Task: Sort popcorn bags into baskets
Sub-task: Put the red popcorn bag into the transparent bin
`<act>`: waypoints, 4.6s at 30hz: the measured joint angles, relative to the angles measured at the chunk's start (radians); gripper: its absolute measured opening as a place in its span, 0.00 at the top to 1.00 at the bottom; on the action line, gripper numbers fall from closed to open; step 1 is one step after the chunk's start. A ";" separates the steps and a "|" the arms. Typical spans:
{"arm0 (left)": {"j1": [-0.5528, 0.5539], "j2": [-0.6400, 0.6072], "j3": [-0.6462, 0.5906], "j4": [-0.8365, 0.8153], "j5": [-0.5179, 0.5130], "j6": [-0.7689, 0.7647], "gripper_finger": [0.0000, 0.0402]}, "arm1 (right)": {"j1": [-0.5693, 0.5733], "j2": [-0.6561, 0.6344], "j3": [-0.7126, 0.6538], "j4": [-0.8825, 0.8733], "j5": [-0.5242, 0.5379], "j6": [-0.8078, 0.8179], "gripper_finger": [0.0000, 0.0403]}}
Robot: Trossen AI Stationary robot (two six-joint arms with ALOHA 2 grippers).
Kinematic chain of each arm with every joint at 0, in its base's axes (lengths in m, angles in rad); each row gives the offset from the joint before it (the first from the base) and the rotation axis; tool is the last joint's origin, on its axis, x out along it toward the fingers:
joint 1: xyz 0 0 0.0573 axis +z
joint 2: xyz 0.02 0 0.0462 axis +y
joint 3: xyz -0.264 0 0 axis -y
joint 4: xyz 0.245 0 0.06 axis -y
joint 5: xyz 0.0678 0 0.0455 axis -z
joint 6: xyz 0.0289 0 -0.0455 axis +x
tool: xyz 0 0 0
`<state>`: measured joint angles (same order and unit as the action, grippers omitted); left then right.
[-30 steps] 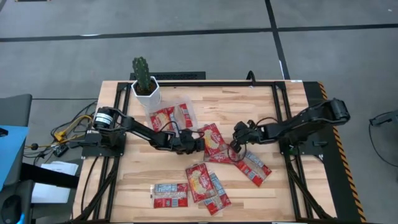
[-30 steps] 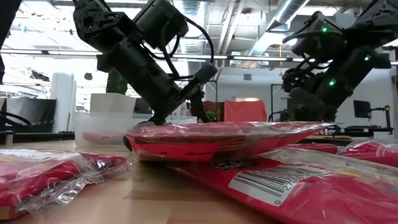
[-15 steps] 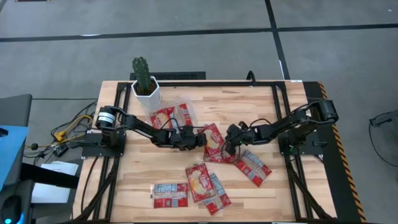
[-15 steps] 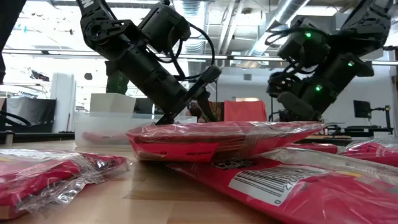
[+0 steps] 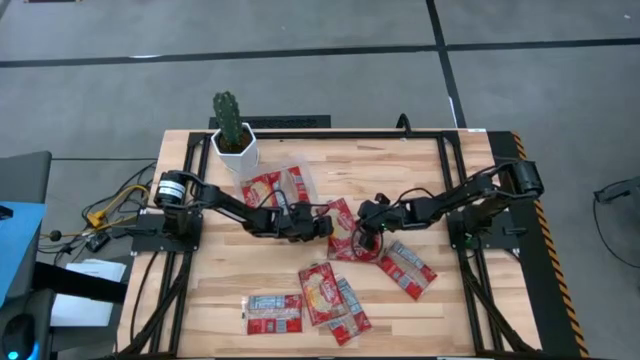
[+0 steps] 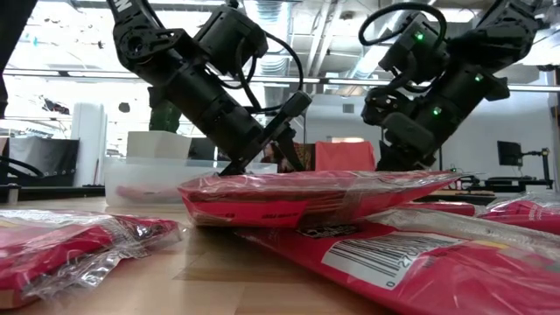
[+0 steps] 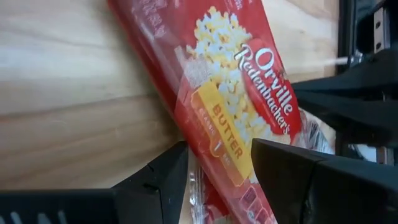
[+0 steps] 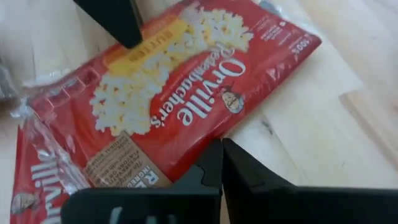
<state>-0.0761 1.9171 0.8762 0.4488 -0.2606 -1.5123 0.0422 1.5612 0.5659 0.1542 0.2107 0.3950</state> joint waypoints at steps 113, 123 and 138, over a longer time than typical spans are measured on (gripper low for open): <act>0.477 -0.599 -0.202 -0.586 0.269 0.461 0.49 | -0.104 -0.298 0.076 -0.260 -0.053 -0.054 0.94; 0.281 -0.783 -0.202 -0.641 0.285 0.289 0.49 | -0.047 -0.298 0.055 -0.282 -0.060 -0.042 0.94; -0.037 -0.422 -0.198 -0.057 0.162 0.137 0.49 | 0.258 -0.297 0.039 -0.431 -0.055 0.101 0.94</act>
<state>-0.1134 1.4949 0.6779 0.3922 -0.0987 -1.3756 0.2998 1.2644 0.6048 -0.2772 0.1554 0.4962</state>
